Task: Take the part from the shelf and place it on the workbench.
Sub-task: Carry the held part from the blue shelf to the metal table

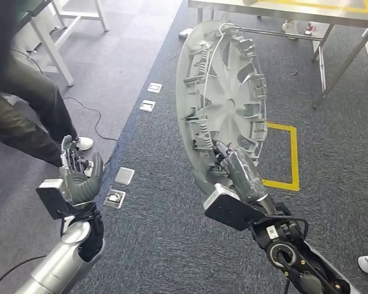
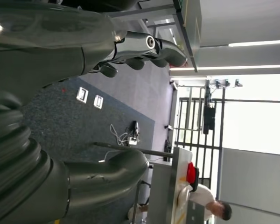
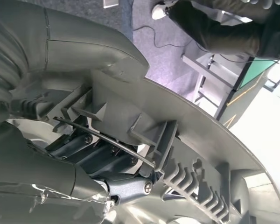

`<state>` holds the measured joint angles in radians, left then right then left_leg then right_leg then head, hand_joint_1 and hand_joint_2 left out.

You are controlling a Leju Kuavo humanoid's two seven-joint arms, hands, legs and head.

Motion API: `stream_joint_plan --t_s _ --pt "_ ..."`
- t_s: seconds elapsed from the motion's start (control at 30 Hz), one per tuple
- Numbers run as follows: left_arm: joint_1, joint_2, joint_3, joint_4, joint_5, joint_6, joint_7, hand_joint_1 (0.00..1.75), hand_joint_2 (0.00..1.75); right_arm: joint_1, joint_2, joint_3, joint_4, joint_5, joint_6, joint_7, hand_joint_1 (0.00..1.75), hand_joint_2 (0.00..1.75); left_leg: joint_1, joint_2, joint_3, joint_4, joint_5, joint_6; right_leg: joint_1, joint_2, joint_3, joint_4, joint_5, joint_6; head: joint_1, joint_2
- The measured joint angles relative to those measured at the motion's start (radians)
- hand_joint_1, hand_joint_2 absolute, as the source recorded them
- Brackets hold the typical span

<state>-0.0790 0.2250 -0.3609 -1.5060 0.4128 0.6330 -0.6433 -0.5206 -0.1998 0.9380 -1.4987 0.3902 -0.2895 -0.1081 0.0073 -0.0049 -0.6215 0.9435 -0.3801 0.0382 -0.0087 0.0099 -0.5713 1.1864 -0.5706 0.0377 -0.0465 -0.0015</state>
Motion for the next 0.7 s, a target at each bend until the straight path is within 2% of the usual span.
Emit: stream_joint_plan --t_s 0.03,0.07,0.1,0.13,0.17,0.23,0.27,0.3,0.37,0.4,0.43,0.47,0.5,0.57,0.6,0.63,0.67,0.7 --pt "0.002 0.0 0.0 0.0 0.0 0.0 0.0 0.0 1.75 0.003 0.0 0.0 0.001 0.0 0.0 0.0 1.75 1.75 -0.002 -0.002 0.016 0.0 -0.014 0.003 0.003 0.0 -0.041 0.046 -0.038 -0.001 0.002 0.0" --pt "0.003 0.0 0.0 0.0 0.0 0.0 0.0 0.0 1.75 0.005 -0.001 0.0 0.002 0.0 0.0 0.0 1.75 1.75 -0.005 -0.004 0.036 0.0 -0.029 0.005 0.005 0.0 -0.073 0.066 -0.077 -0.002 0.005 0.0" --pt "0.004 -0.001 0.0 0.0 0.0 0.0 0.0 0.0 1.75 0.008 -0.001 0.0 0.002 0.0 0.0 0.001 1.75 1.75 -0.007 -0.006 0.057 0.0 -0.045 0.006 0.007 0.0 -0.092 0.058 -0.101 -0.003 0.008 0.0" --pt "0.004 -0.001 0.0 0.0 0.0 0.0 0.0 0.0 1.75 0.009 -0.002 0.0 0.002 0.0 0.0 0.001 1.75 1.75 -0.01 -0.008 0.08 0.0 -0.061 0.007 0.009 0.0 -0.099 0.022 -0.097 -0.006 0.01 0.0" --pt "0.004 -0.001 0.0 0.0 0.0 0.0 0.0 0.0 1.75 0.01 -0.002 0.0 0.002 0.0 0.0 0.001 1.75 1.75 -0.013 -0.01 0.104 0.0 -0.079 0.008 0.011 0.0 -0.098 -0.034 -0.058 -0.011 0.013 0.0" --pt "0.004 -0.002 0.0 0.001 0.0 0.0 0.001 0.0 1.75 0.01 -0.002 0.0 0.003 0.0 0.0 0.0 1.75 1.75 -0.018 -0.013 0.141 0.001 -0.111 0.006 0.017 0.002 -0.092 -0.157 0.107 -0.025 0.017 0.0" --pt "0.004 -0.003 0.0 0.001 0.001 0.0 0.001 0.0 1.75 0.01 -0.002 0.0 0.002 0.0 0.0 0.0 1.75 1.75 -0.019 -0.015 0.152 0.001 -0.125 0.003 0.021 0.003 -0.086 -0.196 0.174 -0.031 0.018 0.0" --pt "0.003 -0.003 -0.001 0.001 0.001 0.0 0.001 0.0 1.75 0.009 -0.002 0.0 0.001 0.0 0.0 0.0 1.75 1.75 -0.018 -0.016 0.159 0.002 -0.133 -0.002 0.024 0.005 -0.08 -0.217 0.214 -0.036 0.02 0.0" --pt "0.0 -0.004 -0.001 0.0 0.0 0.0 0.001 0.0 1.75 0.006 -0.002 -0.003 -0.001 0.0 0.0 0.001 1.75 1.75 -0.016 -0.017 0.16 0.015 -0.133 -0.012 0.025 0.006 -0.058 -0.228 0.212 -0.044 0.022 0.0" --pt "-0.001 -0.004 -0.001 0.0 0.0 0.0 0.001 0.0 1.75 0.004 -0.002 -0.004 -0.002 0.0 0.0 0.001 1.75 1.75 -0.015 -0.016 0.149 0.04 -0.125 -0.017 0.023 0.006 -0.047 -0.236 0.207 -0.048 0.022 0.0" --pt "-0.002 -0.004 -0.001 0.0 -0.001 0.0 0.0 0.0 1.75 0.003 -0.002 -0.006 -0.002 0.0 0.0 0.001 1.75 1.75 -0.014 -0.014 0.124 0.084 -0.118 -0.022 0.02 0.006 -0.034 -0.242 0.202 -0.051 0.021 0.0" --pt "-0.003 -0.003 -0.001 0.0 -0.001 0.0 0.0 0.0 1.75 0.001 -0.002 -0.006 -0.002 0.0 0.0 0.0 1.75 1.75 -0.012 -0.011 0.085 0.143 -0.119 -0.028 0.015 0.006 -0.02 -0.247 0.195 -0.053 0.019 0.0" --pt "-0.003 -0.003 -0.001 0.0 -0.001 0.0 0.0 0.0 1.75 0.0 -0.002 -0.006 -0.002 0.0 0.0 0.0 1.75 1.75 -0.009 -0.009 0.036 0.209 -0.131 -0.035 0.013 0.006 -0.009 -0.25 0.185 -0.054 0.017 0.0" --pt "-0.001 -0.003 -0.001 0.0 -0.002 0.0 0.0 0.0 1.75 0.0 -0.002 -0.006 -0.001 0.0 0.0 0.0 1.75 1.75 0.001 -0.005 -0.055 0.301 -0.189 -0.049 0.009 0.007 0.016 -0.251 0.162 -0.053 0.015 0.0" --pt "0.0 -0.003 -0.001 0.0 -0.002 0.0 0.0 0.0 1.75 0.001 -0.002 -0.006 -0.001 0.0 0.0 0.0 1.75 1.75 0.006 -0.004 -0.083 0.306 -0.212 -0.054 0.006 0.007 0.031 -0.251 0.149 -0.051 0.015 0.0" --pt "0.0 -0.003 -0.001 0.0 -0.003 0.0 0.0 0.0 1.75 0.002 -0.002 -0.006 -0.001 0.0 0.0 0.0 1.75 1.75 0.01 -0.002 -0.094 0.281 -0.213 -0.059 0.004 0.008 0.048 -0.251 0.136 -0.048 0.015 0.0" --pt "0.001 -0.003 -0.001 0.0 -0.004 0.0 0.0 0.0 1.75 0.003 -0.002 -0.006 -0.001 0.0 0.0 0.0 1.75 1.75 0.013 -0.001 -0.091 0.228 -0.184 -0.062 0.001 0.008 0.067 -0.251 0.121 -0.043 0.015 0.0" --pt "0.001 -0.003 -0.001 0.0 -0.004 0.0 0.0 0.0 1.75 0.003 -0.002 -0.006 -0.001 0.0 0.0 0.0 1.75 1.75 0.016 0.0 -0.079 0.158 -0.126 -0.064 -0.002 0.008 0.084 -0.251 0.106 -0.038 0.015 0.0"
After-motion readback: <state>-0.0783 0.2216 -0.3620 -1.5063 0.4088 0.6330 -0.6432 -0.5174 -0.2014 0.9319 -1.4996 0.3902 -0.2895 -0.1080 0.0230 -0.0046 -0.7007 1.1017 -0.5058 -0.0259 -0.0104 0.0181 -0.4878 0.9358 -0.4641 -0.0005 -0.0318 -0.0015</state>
